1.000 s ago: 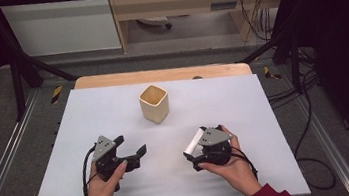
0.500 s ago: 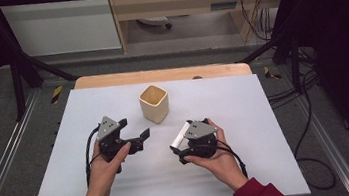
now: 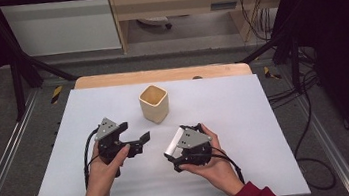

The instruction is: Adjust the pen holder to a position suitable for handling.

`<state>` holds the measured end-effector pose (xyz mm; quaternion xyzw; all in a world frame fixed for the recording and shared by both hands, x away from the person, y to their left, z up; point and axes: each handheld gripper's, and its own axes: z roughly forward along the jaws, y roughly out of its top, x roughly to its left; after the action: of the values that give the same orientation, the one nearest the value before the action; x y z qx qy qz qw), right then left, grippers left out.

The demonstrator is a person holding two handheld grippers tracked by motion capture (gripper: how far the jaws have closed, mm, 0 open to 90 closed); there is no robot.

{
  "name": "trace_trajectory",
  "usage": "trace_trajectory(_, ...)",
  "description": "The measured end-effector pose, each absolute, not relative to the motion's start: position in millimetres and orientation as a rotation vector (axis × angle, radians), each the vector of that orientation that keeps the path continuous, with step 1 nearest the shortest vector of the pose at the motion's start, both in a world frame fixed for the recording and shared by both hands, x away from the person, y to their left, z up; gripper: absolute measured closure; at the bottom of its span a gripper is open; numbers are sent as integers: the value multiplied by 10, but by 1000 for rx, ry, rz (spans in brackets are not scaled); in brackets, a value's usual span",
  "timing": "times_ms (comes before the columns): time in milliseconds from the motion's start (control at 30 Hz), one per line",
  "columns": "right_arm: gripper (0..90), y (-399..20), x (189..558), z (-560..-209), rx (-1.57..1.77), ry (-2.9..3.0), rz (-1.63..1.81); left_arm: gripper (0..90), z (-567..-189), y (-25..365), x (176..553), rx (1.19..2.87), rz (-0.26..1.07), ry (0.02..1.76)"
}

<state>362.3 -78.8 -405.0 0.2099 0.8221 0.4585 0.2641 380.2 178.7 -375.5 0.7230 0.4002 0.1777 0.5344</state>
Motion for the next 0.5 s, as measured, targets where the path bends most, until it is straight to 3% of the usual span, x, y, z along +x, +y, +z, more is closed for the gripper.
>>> trace_trajectory(500,41,-735,3548,-4044,500,2214,1260,73,-3761,1692,3762,1744,321,910)
